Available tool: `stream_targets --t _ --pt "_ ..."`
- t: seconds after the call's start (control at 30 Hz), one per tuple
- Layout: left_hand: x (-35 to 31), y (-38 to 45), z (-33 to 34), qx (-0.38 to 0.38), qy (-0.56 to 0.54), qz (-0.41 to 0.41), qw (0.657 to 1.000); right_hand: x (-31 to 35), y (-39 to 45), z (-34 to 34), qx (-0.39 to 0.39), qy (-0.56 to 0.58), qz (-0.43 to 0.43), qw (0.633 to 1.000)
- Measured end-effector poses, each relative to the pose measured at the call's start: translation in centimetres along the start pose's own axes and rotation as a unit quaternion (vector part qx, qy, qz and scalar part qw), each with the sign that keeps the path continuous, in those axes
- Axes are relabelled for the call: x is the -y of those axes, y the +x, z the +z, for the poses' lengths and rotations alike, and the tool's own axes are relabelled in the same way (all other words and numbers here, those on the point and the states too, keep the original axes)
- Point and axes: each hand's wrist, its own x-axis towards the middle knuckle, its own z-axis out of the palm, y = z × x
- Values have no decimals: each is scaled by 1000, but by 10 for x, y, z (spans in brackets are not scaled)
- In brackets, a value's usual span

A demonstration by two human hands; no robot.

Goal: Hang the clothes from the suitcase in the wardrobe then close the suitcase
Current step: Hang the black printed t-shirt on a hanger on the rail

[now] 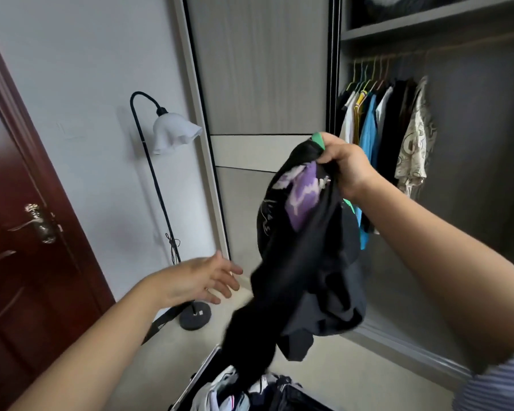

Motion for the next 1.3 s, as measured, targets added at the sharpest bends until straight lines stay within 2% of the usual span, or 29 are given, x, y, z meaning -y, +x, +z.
stream_targets --t 0.1,0.2,0.23,0.33,0.4,0.43,0.5,0.57,0.63,0.73,0.83,0.9,0.93,1.0,1.07,1.17,1.23,1.3 --pt "14 27 15 -104 -70 -93 988 -4 2 -5 -13 -16 -43 999" --pt "23 53 35 -88 -267 -138 950 -4 2 -8 -23 -132 -54 989" --pt "27 62 39 -78 -349 -126 925 -3 2 -6 -19 -151 -62 986" --pt "29 81 52 -79 -507 -46 857 -3 -14 -5 58 -59 -101 991" --pt "26 89 51 -150 -539 -7 829 -5 -29 -11 92 -67 -123 986" --pt "25 93 46 -200 -534 -1 822 -6 -37 -18 95 -68 -108 987" --pt "17 91 38 -260 -511 19 819 -11 -48 -38 96 -61 -37 993" --pt "4 86 29 -281 -498 76 817 -21 -52 -58 80 -89 71 990" --pt "-13 75 23 -293 -481 143 814 -33 -52 -76 82 -174 180 965" --pt "-37 56 29 -259 -411 204 850 -49 -51 -80 86 -271 266 921" --pt "-50 47 47 -224 -338 227 886 -66 -52 -49 145 -296 263 907" --pt "-53 42 55 -221 -322 243 888 -81 -58 -21 199 -292 249 902" --pt "-55 40 57 -209 -334 253 884 -89 -61 -11 197 -290 232 907" --pt "-55 36 53 -174 -368 265 874 -109 -61 10 142 -337 168 916" --pt "-56 28 46 -109 -400 273 868 -119 -55 28 26 -370 120 921" --pt "-57 11 32 -11 -392 289 874 -123 -46 49 -106 -275 117 948" --pt "-54 1 16 -20 -345 283 895 -114 -39 53 -146 -152 102 972" --pt "-44 -10 1 -90 -294 261 915 -97 -32 47 -190 -70 100 974"
